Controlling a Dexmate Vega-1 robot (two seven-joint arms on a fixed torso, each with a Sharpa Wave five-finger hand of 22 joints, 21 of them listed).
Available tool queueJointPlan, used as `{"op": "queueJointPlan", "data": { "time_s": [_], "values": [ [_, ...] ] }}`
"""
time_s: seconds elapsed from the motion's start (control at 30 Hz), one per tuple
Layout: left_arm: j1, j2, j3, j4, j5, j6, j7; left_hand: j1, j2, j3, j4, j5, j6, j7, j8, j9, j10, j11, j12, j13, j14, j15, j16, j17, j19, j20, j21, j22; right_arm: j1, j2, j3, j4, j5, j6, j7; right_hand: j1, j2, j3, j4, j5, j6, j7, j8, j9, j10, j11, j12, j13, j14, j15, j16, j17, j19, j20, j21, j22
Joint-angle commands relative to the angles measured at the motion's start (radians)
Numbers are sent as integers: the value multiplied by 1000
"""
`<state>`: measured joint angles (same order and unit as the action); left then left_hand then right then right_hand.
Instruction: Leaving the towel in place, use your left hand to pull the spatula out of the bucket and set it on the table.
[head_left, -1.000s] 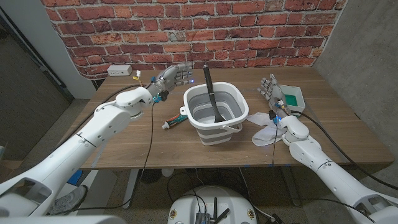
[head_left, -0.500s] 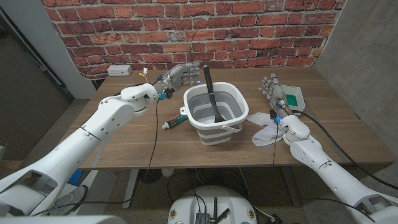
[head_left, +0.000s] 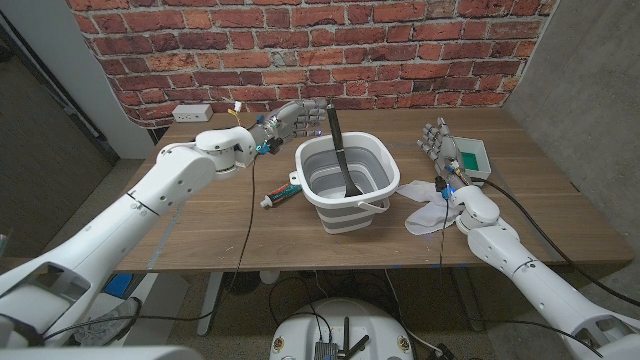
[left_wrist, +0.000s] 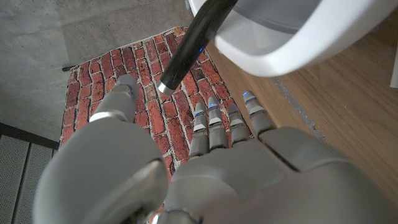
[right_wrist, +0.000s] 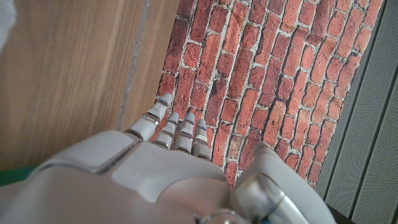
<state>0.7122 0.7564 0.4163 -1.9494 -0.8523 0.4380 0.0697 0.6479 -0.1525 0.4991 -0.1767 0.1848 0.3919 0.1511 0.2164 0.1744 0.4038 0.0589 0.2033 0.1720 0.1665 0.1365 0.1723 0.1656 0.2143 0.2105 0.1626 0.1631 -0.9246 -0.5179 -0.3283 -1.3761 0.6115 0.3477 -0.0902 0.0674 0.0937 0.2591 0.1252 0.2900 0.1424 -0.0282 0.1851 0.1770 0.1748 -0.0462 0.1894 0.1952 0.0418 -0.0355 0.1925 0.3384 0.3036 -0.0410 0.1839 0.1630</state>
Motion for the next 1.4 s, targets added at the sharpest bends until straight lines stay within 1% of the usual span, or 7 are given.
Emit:
{"op": "queueJointPlan", "data": {
  "time_s": [0.03,0.3,0.43,0.77,0.87,1.03,1.4],
  "values": [
    [-52,-2,39,7,39,47,3,13,1,-5,3,8,11,21,4,3,10,-3,-2,4,0,-12,2,2,-17,6,4,3,-3,0,3,-4,-1,1,-6,8,33,5,-2,3,3,3,5,1,7,1,5,2,1,-18,6,-1,-4,-21,2,4],
    [-72,-19,55,23,41,61,-17,35,13,-3,3,13,49,6,9,2,41,-20,3,3,3,-40,6,2,-31,4,11,4,-2,1,5,-5,-3,3,-11,7,33,6,-1,3,4,4,5,1,8,1,5,2,1,-17,6,-3,-3,-21,2,4],
    [-72,-26,58,25,45,61,-12,53,18,-2,2,17,64,-1,7,1,72,-29,7,3,24,-71,12,1,-27,2,17,4,-2,2,5,-4,-3,3,-12,6,32,7,-1,3,5,6,6,2,9,2,6,1,2,-15,7,-4,-4,-20,2,4],
    [-76,-32,61,13,54,83,10,80,24,-8,4,23,126,-37,8,1,128,-94,8,3,54,-119,13,0,-16,2,20,3,-2,4,6,-2,-3,7,-14,4,32,8,0,3,5,7,6,2,10,3,6,1,2,-16,8,-7,-3,-19,3,4],
    [-77,-31,62,10,56,89,13,92,27,-11,5,26,152,-52,7,1,161,-109,9,2,86,-102,17,0,-2,0,24,4,-3,4,7,-3,-3,7,-15,4,32,8,1,3,7,6,6,2,10,1,6,1,3,-14,9,-8,-3,-19,3,4],
    [-71,-37,57,2,56,98,39,107,30,-14,5,33,193,-67,9,1,209,-133,11,2,123,-113,22,-1,21,-11,27,4,-8,2,9,-8,-4,8,-18,2,32,9,1,3,9,5,7,2,10,3,6,0,3,-17,9,-10,-2,-19,3,4],
    [-78,-44,66,-1,65,120,56,130,40,-20,7,39,278,-82,13,3,293,-148,11,3,182,-112,24,-1,27,-29,22,4,-22,-1,14,-22,-5,11,-29,0,33,11,3,4,10,4,7,2,10,2,6,0,4,-14,10,-13,-3,-15,3,4]
  ]
}}
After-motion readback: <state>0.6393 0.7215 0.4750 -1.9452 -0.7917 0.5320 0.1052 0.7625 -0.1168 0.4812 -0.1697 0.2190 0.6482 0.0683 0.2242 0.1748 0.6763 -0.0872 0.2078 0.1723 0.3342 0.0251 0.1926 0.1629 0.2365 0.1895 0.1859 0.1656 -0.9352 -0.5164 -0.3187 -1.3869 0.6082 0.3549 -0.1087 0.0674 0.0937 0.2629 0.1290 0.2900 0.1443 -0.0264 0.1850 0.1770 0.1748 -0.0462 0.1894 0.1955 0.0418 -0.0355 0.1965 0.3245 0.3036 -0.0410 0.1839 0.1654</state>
